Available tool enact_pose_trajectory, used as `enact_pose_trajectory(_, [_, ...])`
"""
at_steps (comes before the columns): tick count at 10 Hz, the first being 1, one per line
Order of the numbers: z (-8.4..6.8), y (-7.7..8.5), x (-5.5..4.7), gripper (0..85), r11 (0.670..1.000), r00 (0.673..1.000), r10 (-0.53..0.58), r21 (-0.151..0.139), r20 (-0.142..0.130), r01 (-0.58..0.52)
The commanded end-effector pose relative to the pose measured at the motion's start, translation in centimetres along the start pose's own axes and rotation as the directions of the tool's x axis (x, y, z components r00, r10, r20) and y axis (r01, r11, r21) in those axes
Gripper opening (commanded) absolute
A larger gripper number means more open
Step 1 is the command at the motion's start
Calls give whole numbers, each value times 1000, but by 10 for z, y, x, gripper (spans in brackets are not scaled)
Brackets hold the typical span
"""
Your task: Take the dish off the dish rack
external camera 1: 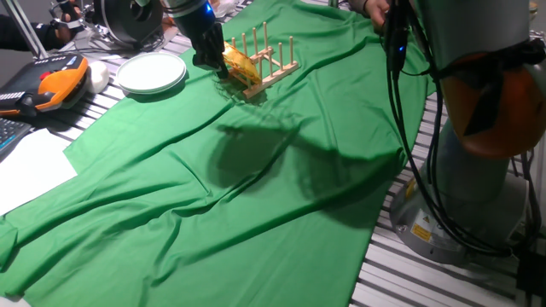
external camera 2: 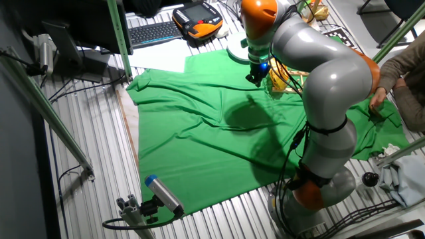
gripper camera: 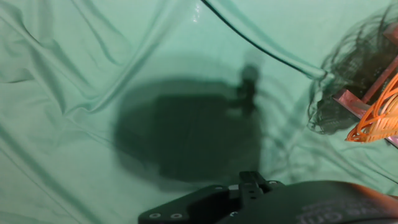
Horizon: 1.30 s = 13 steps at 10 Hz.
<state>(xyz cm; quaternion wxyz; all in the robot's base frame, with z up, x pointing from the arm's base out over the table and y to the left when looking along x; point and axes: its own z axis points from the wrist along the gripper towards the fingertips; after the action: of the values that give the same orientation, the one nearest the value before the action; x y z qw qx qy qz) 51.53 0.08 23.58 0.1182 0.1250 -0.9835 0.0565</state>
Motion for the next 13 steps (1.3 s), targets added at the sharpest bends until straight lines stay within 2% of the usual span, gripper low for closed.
enact_pose_trajectory(1, [0, 0, 0, 0, 1000, 1000, 0, 0, 0, 0])
enact_pose_trajectory(4, [0, 0, 0, 0, 1000, 1000, 2, 0, 11, -2])
enact_pose_trajectory(5, [0, 0, 0, 0, 1000, 1000, 2, 0, 24, -2])
enact_pose_trajectory(10, [0, 0, 0, 0, 998, 998, 60, -1, 33, -60])
enact_pose_trajectory(13, [0, 0, 0, 0, 999, 998, 49, 1, 33, -49])
